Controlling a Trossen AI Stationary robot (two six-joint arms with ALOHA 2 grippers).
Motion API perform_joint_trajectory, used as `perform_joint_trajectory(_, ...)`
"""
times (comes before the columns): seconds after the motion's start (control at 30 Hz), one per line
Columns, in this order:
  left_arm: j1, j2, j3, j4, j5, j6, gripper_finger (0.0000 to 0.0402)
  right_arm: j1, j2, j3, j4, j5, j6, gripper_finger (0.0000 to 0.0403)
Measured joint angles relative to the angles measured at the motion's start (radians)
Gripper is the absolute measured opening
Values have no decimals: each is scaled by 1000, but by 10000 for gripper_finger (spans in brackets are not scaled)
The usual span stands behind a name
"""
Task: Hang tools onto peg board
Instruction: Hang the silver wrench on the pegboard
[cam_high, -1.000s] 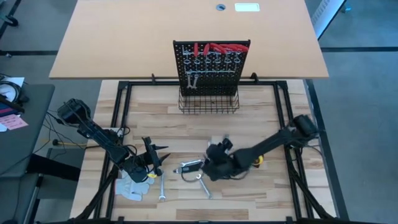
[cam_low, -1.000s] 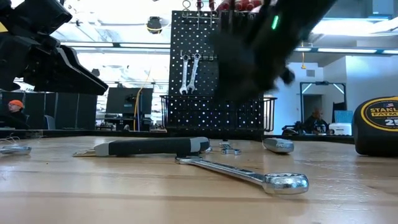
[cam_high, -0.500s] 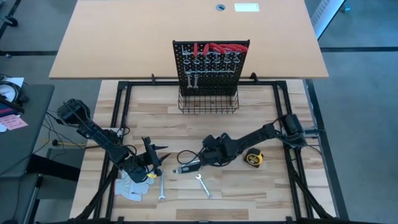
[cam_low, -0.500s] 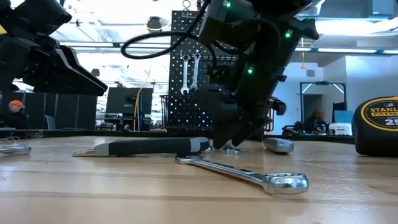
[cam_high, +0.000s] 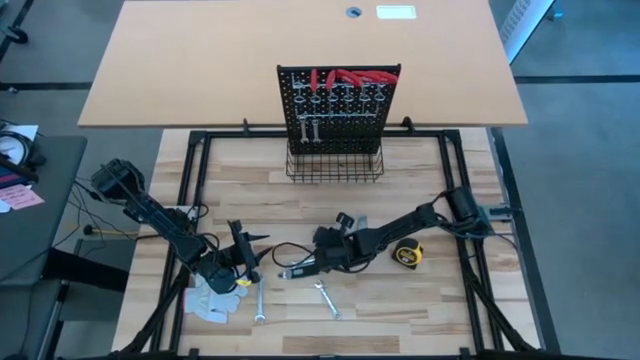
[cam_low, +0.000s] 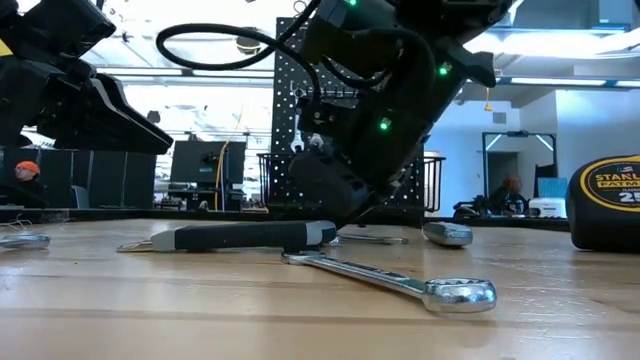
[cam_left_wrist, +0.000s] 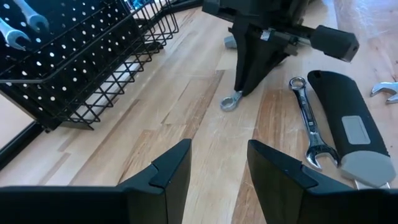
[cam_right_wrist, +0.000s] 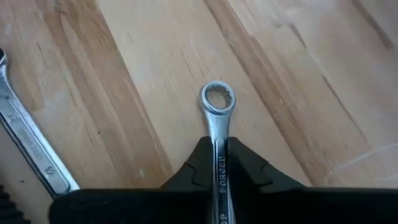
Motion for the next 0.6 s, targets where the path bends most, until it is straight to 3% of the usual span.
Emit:
perform_joint_trajectory(0.13, 0, 0, 0, -1, 0, 0, 152, 17, -36, -6, -5, 121, -29, 12)
perform_joint_trajectory(0.3, 0, 0, 0, -3, 18, 0, 152, 13, -76, -14, -2, 191, -80, 6)
perform_joint_trajectory(0.6, 0, 0, 0, -2, 17, 0, 153, -29, -109, -127, 257, 57, -167, 7)
